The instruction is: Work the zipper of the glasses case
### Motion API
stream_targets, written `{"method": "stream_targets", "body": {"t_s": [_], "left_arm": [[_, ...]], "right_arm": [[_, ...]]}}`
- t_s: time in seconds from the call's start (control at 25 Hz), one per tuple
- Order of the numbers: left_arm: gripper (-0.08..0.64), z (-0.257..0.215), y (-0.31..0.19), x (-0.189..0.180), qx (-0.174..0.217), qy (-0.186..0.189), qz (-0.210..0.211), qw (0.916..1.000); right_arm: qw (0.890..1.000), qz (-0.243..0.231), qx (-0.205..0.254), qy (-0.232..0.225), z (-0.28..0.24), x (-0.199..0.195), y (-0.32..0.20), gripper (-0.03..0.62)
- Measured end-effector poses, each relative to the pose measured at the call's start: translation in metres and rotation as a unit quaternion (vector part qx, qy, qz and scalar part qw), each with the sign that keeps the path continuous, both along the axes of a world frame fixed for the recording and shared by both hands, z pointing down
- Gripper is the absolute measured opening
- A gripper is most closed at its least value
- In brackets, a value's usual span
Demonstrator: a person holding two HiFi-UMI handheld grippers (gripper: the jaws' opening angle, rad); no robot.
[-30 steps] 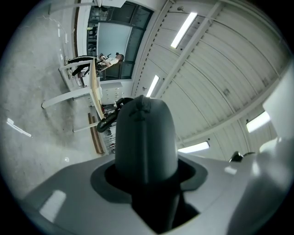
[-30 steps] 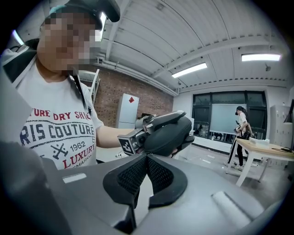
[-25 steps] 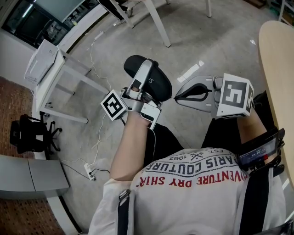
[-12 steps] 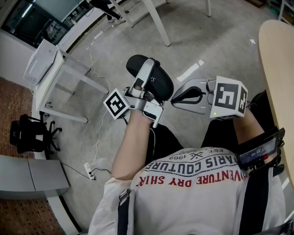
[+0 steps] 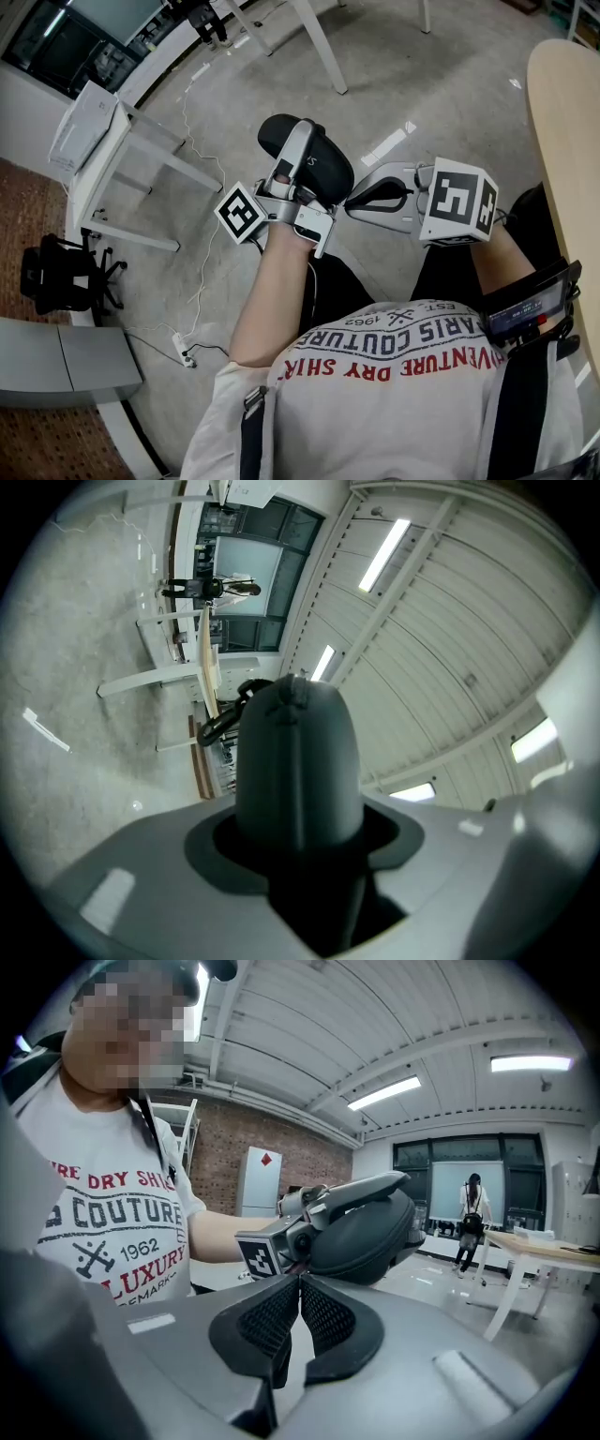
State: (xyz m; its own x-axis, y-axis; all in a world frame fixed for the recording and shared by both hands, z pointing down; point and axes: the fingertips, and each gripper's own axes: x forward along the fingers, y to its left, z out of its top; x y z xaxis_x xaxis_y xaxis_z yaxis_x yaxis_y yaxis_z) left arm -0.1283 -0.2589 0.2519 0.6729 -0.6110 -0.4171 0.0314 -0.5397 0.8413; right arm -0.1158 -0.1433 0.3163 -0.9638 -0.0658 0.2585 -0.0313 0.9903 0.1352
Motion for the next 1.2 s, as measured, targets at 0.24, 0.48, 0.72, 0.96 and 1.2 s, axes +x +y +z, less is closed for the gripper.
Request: {"method": "stream_targets", "body": {"t_s": [0.24,0.48,0.72,0.96,1.2], "left_arm": [[0.249,-0.002,0.005,-0.011,0.038,-0.034,-0.021,0.9985],[0.25,0.024,0.021,-0.023,0.129,-0.26,-0.063,0.9551],[0.25,0.083,0.038,-0.027,0.172,-0.538,-0.091,0.8206],[0.252,0.112,0.044,-0.022,0.165,-0.589,-0.084,0.7867],[0.252,0.104,0.042,-0.025,0.17,-0.581,-0.085,0.7916]], "right_arm": [[0.998,0.042,-0.038,-0.033,0.007,0.004,-0.011,0.023],[0.992,0.102,-0.055,-0.056,0.015,0.017,-0.03,0.04],[0.975,0.188,-0.076,-0.093,0.015,0.033,-0.058,0.002],[0.966,0.236,-0.074,-0.075,0.032,0.044,-0.073,0.0],[0.968,0.233,-0.072,-0.061,0.032,0.043,-0.073,0.0]]}}
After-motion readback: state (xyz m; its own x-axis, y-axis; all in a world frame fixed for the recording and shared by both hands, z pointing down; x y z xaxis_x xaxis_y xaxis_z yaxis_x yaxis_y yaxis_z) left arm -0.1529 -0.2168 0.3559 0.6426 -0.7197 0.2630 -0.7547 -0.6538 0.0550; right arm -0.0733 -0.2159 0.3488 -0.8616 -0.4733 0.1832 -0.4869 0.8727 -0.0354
